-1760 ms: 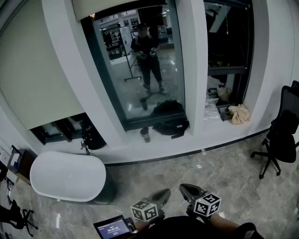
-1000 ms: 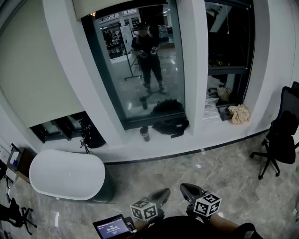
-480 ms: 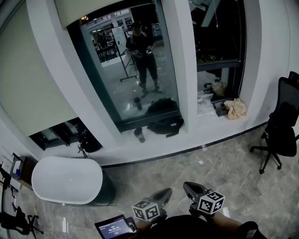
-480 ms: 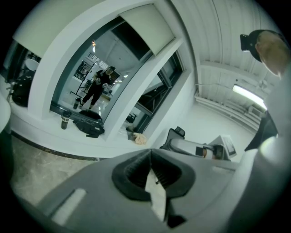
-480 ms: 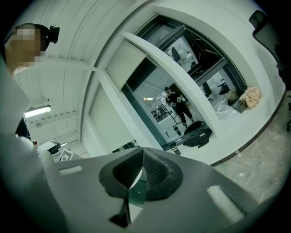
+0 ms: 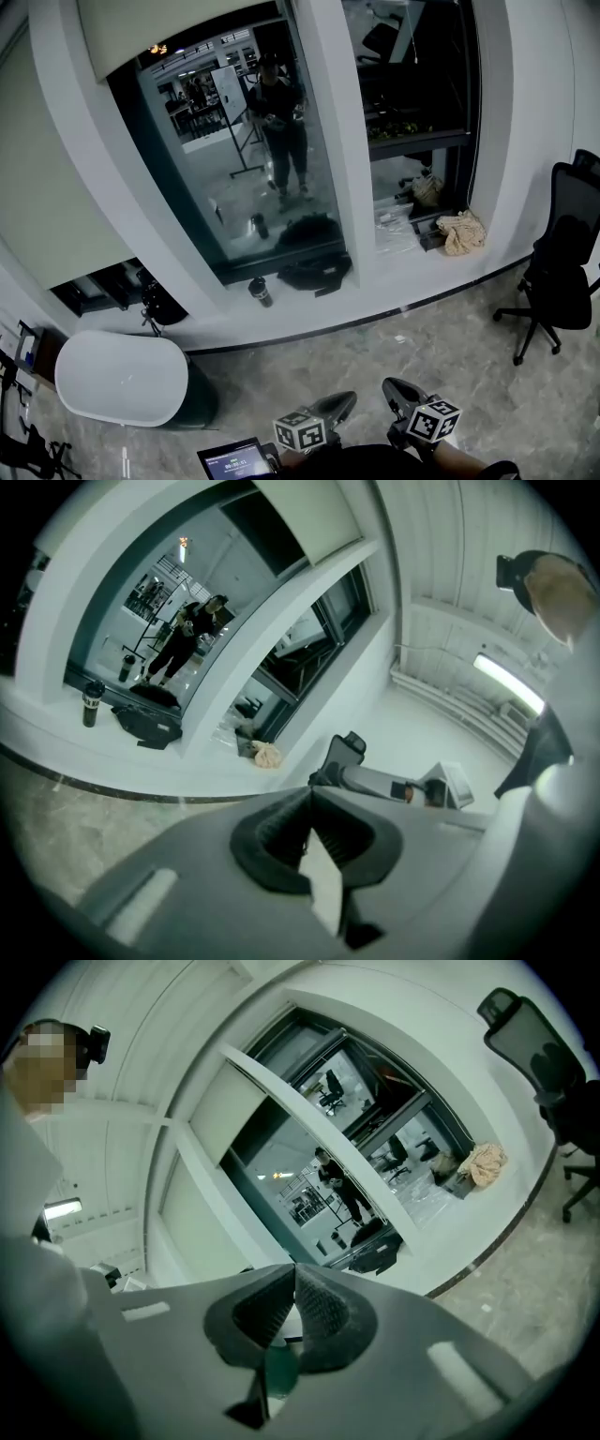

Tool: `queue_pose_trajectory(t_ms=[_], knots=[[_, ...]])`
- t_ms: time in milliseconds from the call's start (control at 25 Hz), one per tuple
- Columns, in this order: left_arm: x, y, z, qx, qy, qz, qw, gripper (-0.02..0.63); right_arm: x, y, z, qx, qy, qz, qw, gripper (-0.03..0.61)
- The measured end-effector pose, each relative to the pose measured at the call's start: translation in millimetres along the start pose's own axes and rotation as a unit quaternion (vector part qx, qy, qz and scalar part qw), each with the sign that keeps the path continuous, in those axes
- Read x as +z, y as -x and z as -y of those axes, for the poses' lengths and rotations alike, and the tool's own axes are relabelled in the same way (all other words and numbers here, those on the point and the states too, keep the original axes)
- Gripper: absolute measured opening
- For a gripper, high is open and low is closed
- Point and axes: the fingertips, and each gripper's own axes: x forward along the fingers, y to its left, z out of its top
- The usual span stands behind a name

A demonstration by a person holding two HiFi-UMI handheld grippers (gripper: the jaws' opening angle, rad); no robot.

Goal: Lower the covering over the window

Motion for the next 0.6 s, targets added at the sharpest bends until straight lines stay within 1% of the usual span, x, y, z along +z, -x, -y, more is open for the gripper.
queue_pose_trajectory(t_ms=[160,280,360,480,600], knots=[[23.6,-21.2,-23.4,-0.001,-0.008,0.004,1.0000,0.000,16.4,-25.5,15.6,0.005,-0.002,0.010,1.000,0.008],[44.6,-42.3,-55.5,-0.006,-0.007,0.003,0.9999,0.000,27.9,-55.1,33.8,-0.001,-0.005,0.017,1.000,0.011],[68.9,-60.6,-81.2,-0.019,-0.014,0.005,0.9997,0.000,44.0,-82.3,49.5,-0.010,-0.003,0.031,0.999,0.014],[111.2,-90.3,-122.7,-0.051,-0.022,0.004,0.9984,0.000,70.1,-133.8,73.9,-0.030,-0.003,0.051,0.998,0.015],[157.6,-104.1,-162.3,-0.074,-0.023,-0.005,0.9970,0.000,93.6,-184.2,77.8,-0.045,0.004,0.057,0.997,0.017]])
